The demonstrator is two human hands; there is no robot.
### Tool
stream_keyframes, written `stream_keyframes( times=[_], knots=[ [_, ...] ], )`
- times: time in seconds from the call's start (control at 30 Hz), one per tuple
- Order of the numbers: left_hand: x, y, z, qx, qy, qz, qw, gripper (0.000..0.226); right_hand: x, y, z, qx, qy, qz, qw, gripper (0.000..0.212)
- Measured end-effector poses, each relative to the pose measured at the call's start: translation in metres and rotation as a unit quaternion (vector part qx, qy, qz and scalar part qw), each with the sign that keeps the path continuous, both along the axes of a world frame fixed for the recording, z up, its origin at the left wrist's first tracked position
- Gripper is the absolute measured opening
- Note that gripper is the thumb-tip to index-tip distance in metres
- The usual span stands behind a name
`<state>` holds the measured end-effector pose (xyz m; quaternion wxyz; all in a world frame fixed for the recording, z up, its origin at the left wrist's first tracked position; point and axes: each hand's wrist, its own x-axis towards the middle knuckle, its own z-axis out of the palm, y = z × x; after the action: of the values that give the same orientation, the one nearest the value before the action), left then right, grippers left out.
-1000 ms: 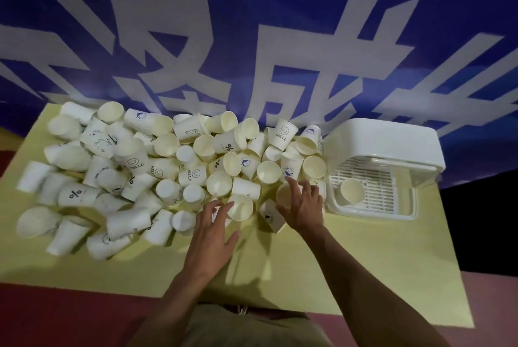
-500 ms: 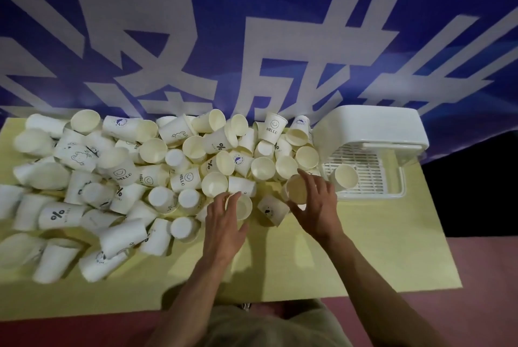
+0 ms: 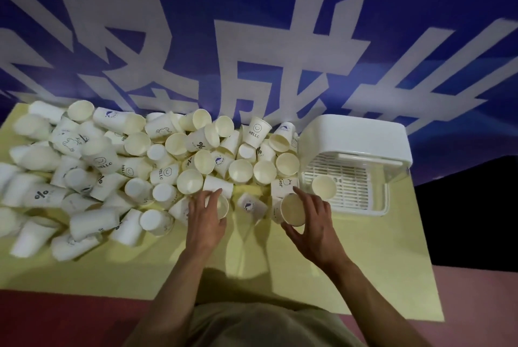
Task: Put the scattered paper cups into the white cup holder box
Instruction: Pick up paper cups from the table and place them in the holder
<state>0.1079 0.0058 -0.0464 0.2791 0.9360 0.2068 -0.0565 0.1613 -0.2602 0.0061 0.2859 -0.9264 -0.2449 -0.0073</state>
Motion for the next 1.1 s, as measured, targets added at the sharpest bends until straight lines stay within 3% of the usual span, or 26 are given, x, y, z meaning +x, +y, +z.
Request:
stream_keyframes(
  times=[0.23, 0.6, 0.9, 1.1],
  knots=[
    [-0.01, -0.039, 0.044, -0.048, -0.096, 0.072, 0.992, 0.081, 0.02, -0.045, 0.008, 0.045, 0.029, -0.009, 0.999, 0.083],
    [0.039, -0.104, 0.103, -0.086, -0.169, -0.012, 0.982, 0.078, 0.059, -0.101, 0.007, 0.13, 0.045, -0.094, 0.986, 0.075],
    [0.056, -0.144, 0.107, -0.088, -0.169, -0.082, 0.978, 0.071, 0.076, -0.098, -0.014, 0.108, 0.088, -0.112, 0.984, 0.079],
    [0.068, -0.152, 0.109, -0.084, -0.177, -0.095, 0.976, 0.07, 0.085, -0.086, -0.035, 0.034, 0.101, -0.091, 0.99, 0.087]
  ],
)
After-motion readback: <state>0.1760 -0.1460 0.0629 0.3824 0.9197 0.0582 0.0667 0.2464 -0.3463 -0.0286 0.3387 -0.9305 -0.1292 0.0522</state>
